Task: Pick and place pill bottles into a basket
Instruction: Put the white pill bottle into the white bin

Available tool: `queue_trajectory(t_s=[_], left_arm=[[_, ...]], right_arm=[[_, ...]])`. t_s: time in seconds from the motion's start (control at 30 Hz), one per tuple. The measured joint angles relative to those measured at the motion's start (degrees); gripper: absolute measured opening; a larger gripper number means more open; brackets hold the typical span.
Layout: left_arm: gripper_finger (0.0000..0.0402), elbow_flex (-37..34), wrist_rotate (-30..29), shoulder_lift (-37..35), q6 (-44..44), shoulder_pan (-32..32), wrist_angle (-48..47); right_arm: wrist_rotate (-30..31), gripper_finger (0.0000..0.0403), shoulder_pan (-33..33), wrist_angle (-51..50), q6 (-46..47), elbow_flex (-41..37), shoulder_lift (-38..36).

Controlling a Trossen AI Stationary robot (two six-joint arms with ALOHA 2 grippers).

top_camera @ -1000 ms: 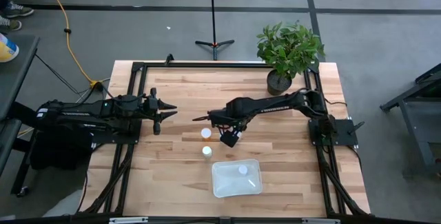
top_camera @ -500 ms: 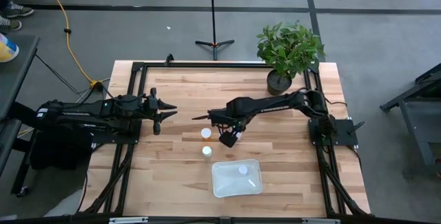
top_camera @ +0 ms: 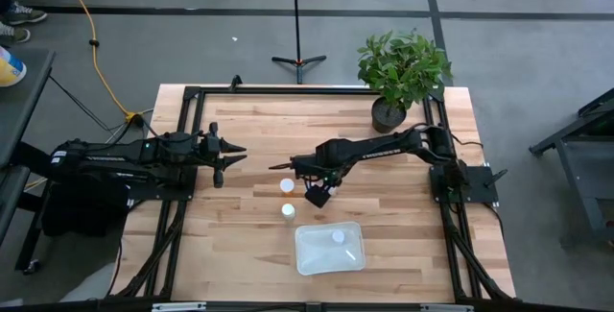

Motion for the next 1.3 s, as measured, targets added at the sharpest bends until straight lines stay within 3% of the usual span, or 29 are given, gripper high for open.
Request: queue_trajectory(t_s=[0.2, 0.77, 1.3], left_arm=[[0.0124, 0.00, -0.01, 0.02, 0.00, 0.02, -0.01], [0.0124, 0.01, 0.00, 0.01, 0.00, 0.00, 0.00], [0.0124, 0.00, 0.00, 0.00, 0.00, 0.01, -0.01]], right_arm=[[-0.03, 0.0286, 0.00, -0.32, -0.44, 0.00, 0.00], [-0.53, 0.0139, 0.00, -0.19, -1.29, 0.07, 0.00], [-0.37, 0.0137, 0.38, -0.91, -0.89, 0.15, -0.13]])
